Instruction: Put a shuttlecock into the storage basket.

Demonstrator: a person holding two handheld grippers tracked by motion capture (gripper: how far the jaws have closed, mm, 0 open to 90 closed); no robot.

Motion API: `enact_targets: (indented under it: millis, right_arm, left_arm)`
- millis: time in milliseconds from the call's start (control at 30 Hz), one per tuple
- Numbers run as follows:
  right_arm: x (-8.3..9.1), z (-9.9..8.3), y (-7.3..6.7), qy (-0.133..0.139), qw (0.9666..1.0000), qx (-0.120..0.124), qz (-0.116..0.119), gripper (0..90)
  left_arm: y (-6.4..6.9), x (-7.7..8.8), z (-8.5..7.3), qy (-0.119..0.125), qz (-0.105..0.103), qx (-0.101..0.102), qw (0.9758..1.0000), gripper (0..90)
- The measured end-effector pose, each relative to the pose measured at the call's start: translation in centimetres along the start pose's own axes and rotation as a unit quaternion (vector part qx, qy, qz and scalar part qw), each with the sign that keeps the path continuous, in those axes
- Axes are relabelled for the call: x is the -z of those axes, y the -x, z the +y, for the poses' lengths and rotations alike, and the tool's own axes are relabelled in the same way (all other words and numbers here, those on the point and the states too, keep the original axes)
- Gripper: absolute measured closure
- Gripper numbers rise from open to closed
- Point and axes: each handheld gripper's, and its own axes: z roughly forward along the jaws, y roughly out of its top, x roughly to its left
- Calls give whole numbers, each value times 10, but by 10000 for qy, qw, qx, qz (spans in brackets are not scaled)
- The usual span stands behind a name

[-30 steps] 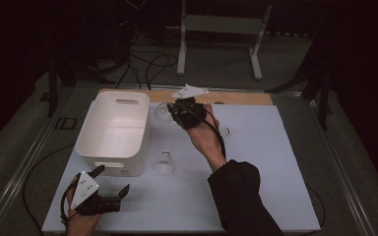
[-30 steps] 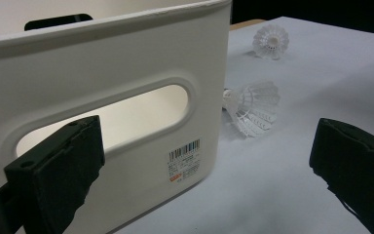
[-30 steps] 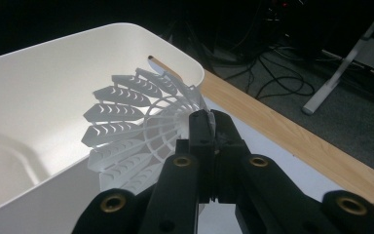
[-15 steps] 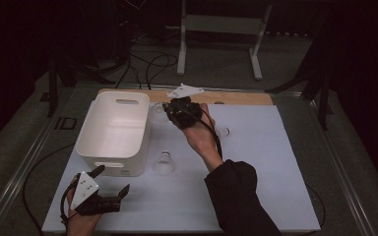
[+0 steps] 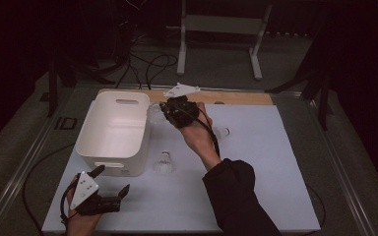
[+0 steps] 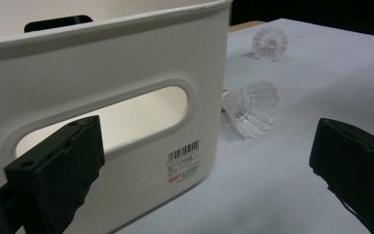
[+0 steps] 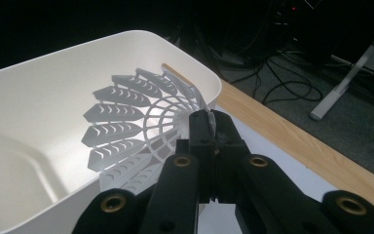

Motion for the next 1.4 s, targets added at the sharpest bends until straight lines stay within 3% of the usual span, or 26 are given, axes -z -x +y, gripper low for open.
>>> enact_targets:
  millis: [1400]
  right_arm:
    - [-6,16,-21,123,9994,167,279,885]
  left_arm:
    - [0,0,0,1,-21,3,10000,3]
